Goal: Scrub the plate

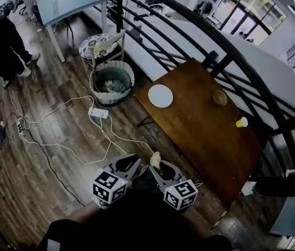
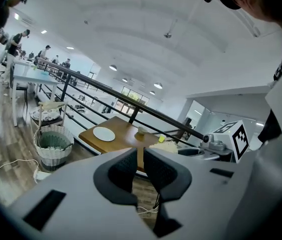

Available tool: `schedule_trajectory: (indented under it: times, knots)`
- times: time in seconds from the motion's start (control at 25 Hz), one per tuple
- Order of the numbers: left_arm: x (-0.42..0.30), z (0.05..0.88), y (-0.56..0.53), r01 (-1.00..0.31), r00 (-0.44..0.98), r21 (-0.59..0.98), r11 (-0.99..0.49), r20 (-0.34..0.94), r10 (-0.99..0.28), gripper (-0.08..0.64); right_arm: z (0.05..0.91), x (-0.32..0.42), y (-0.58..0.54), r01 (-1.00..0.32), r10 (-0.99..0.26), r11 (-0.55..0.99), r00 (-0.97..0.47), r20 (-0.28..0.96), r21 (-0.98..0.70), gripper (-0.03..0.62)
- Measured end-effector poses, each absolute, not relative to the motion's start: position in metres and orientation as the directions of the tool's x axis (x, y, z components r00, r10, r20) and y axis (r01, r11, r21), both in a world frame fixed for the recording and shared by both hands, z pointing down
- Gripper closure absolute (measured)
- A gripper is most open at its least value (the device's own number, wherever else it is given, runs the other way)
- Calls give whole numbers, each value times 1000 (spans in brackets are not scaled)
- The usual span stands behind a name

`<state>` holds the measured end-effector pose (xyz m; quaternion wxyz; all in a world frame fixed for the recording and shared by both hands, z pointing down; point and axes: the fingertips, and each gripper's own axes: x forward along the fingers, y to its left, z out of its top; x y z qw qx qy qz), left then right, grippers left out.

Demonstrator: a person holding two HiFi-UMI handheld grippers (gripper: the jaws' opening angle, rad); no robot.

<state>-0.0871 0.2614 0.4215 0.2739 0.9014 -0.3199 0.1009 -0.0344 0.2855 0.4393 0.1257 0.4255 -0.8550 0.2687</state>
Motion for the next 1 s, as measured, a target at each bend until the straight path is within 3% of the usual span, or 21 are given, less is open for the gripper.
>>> schedule_trajectory:
  times: [0.64, 1.0]
  knots:
    - [21, 402, 155, -652, 757, 382, -655, 377, -534, 512, 438, 79, 176, -792, -666, 473, -609, 432, -386, 443]
    - [34, 412, 118, -620, 779, 389, -681, 409, -475, 512, 453, 90, 138, -800, -662, 420, -593, 458, -429, 443]
